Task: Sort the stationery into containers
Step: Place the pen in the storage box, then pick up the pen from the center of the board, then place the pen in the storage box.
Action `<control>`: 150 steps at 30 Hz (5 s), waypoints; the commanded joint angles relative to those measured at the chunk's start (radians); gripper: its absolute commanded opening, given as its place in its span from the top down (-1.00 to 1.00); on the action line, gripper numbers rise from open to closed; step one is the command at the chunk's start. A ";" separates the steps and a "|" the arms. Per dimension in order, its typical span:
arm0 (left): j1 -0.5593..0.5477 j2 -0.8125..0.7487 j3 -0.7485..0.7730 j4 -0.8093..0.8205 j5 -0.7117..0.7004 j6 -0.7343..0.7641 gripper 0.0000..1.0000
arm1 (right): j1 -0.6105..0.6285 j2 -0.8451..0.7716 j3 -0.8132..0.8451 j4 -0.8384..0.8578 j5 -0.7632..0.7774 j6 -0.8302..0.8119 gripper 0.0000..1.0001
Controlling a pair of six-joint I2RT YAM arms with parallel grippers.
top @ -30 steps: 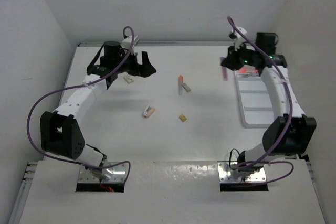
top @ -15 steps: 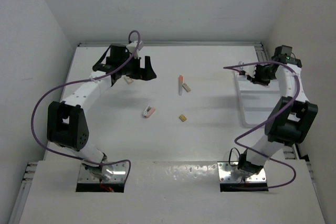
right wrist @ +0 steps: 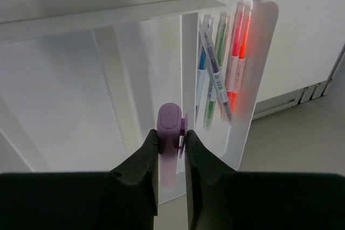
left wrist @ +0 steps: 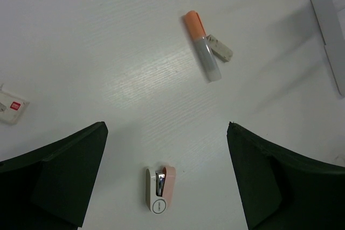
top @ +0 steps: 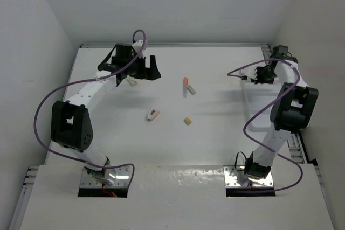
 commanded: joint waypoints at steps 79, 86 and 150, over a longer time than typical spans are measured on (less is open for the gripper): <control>-0.047 -0.062 -0.074 0.576 0.345 -0.637 1.00 | 0.405 -0.363 -0.257 1.142 -0.590 2.634 -0.59; -0.046 -0.160 -0.205 0.906 0.431 -0.925 1.00 | 0.502 -0.298 -0.137 1.321 -0.546 2.784 -0.78; -0.145 -0.113 0.016 -0.011 -0.155 0.166 -1.00 | -0.044 -0.340 -0.077 -0.153 -0.253 0.201 1.00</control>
